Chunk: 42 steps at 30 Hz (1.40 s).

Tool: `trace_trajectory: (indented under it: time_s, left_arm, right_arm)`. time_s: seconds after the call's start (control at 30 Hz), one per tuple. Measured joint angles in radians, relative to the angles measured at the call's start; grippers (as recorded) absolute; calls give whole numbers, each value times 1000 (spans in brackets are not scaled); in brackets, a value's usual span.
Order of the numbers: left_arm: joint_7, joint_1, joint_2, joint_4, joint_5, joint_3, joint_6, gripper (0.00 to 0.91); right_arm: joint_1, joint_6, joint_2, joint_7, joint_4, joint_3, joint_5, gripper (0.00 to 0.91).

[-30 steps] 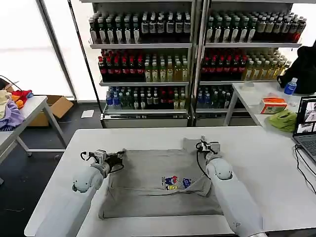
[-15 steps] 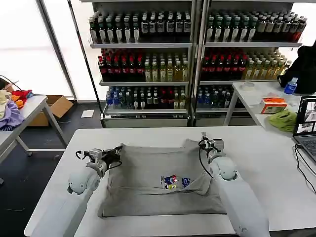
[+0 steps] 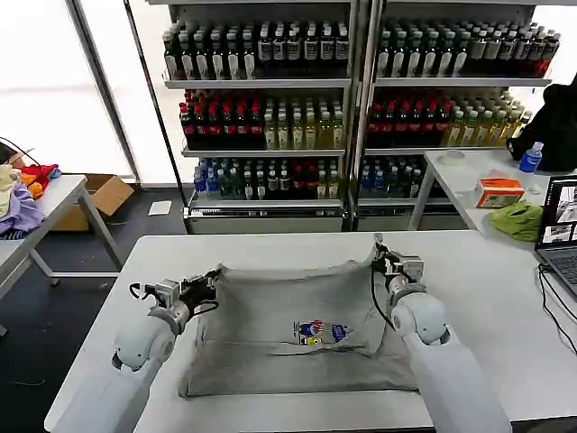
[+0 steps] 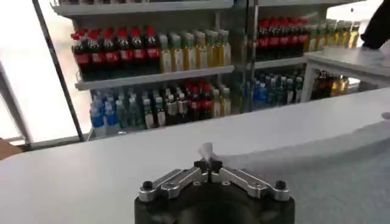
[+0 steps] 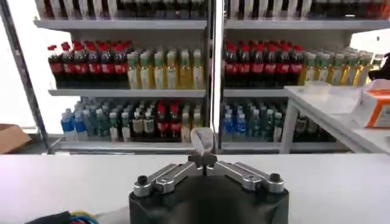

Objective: Fold and organize the clothes.

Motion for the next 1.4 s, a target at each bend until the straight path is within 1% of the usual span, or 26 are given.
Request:
trace_trajectory:
  time_s: [0.23, 0.33, 0.37, 0.63, 0.9, 0.97, 1.23, 1.27, 1.3, 1.33, 1.4]
  left_arm:
    - [4, 81, 11, -78, 14, -27, -6, 0]
    - [4, 121, 11, -113, 25, -40, -6, 10]
    - [4, 134, 10, -123, 27, -44, -6, 0]
    - [12, 243, 11, -197, 56, -80, -12, 10]
    - [26, 349, 7, -253, 89, -120, -27, 0]
    - [28, 373, 3, -265, 96, -127, -28, 10]
    - [37, 452, -8, -303, 121, -148, -33, 10]
    - [38, 459, -7, -305, 123, -150, -33, 30]
    - [39, 465, -8, -307, 126, -153, -34, 262]
    - [39, 470, -9, -307, 128, -154, -34, 897]
    - [41, 478, -13, -307, 135, -154, -37, 907]
  right_arm:
    - [-137, -2, -3, 21, 119, 48, -9, 0]
    - [-199, -2, -4, 30, 167, 70, -13, 0]
    - [-221, -2, -4, 34, 184, 78, -13, 0]
    - [-359, -2, -11, 58, 284, 122, -23, 0]
    - [-477, 15, -6, 70, 351, 126, -56, 0]
    - [-501, 18, -4, 74, 364, 128, -64, 0]
    - [-575, 28, -6, 82, 390, 140, -85, 0]
    - [-582, 29, -6, 82, 390, 140, -87, 0]
    - [-588, 31, -6, 83, 391, 138, -91, 0]
    - [-594, 34, -5, 83, 391, 136, -96, 0]
    - [-604, 38, -3, 83, 391, 132, -104, 0]
